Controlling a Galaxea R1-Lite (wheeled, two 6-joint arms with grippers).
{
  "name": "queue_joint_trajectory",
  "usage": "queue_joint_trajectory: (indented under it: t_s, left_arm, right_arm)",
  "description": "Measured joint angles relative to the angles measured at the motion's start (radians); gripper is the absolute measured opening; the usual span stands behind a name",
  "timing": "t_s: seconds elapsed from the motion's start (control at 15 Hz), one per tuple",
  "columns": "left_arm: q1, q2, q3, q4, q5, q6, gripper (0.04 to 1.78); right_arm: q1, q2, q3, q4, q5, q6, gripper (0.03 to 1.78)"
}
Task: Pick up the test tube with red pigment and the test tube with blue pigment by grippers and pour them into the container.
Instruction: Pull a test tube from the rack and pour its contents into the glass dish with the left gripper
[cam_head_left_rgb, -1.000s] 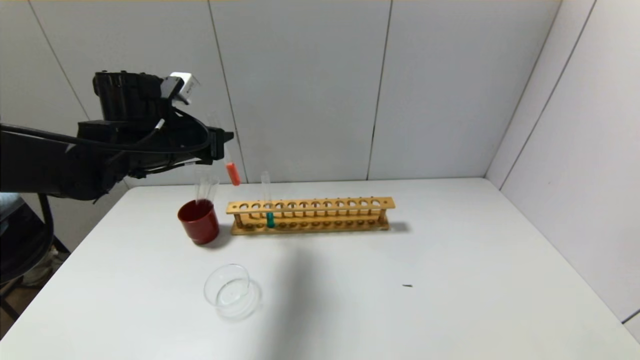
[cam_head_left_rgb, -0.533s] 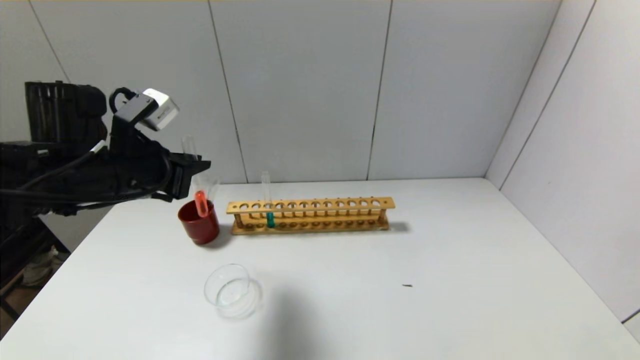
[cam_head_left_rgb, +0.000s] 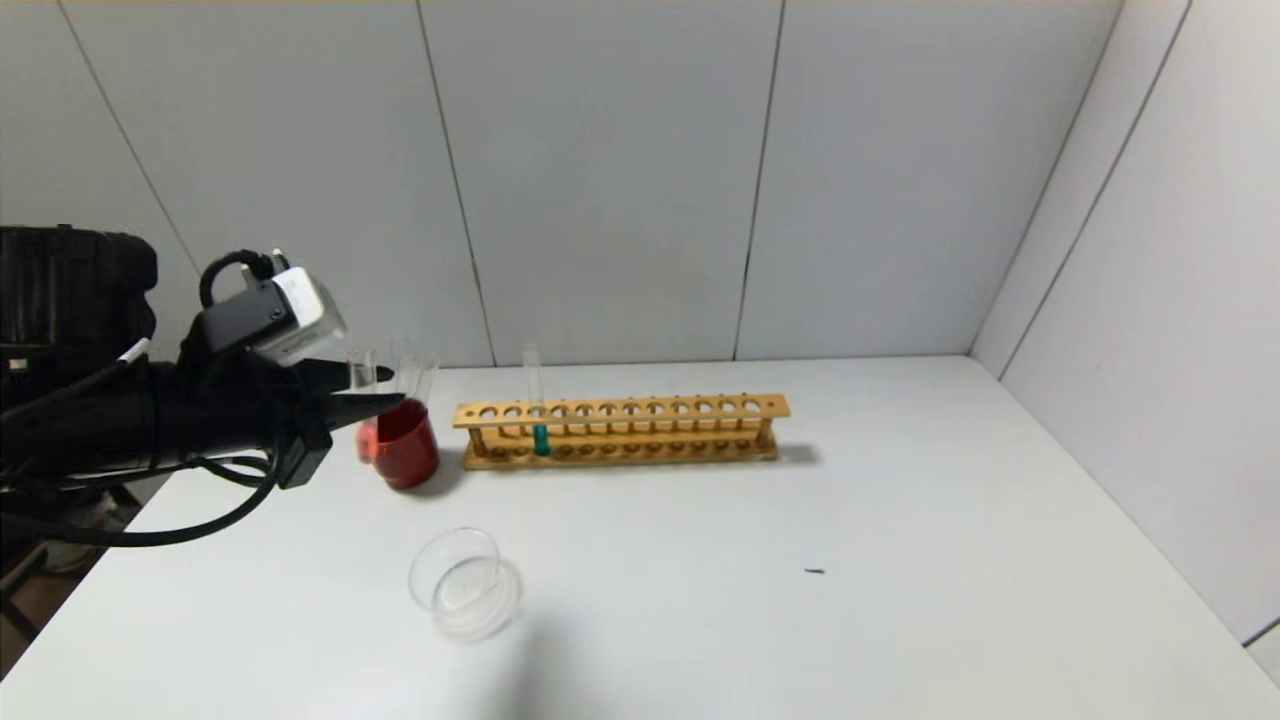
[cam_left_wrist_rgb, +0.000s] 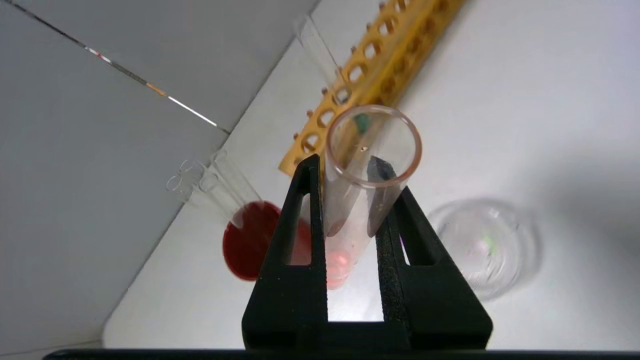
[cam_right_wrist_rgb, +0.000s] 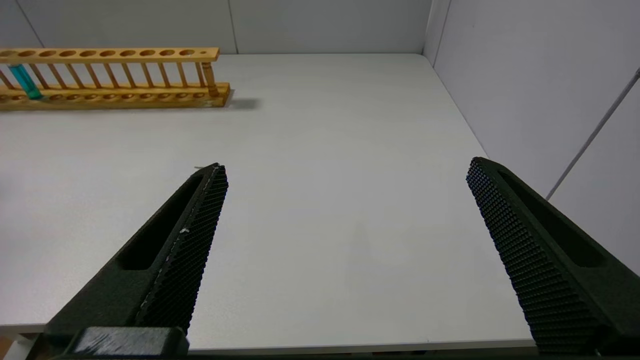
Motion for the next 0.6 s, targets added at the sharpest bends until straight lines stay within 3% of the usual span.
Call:
queue_joint_trajectory:
  t_s: [0.6]
  left_arm:
    - [0.043,0.094,0.025,0.079,0.105,0.635,0.33]
  right_arm:
    - [0.0,0.0,0.0,0.0,0.0,0.0,1.75]
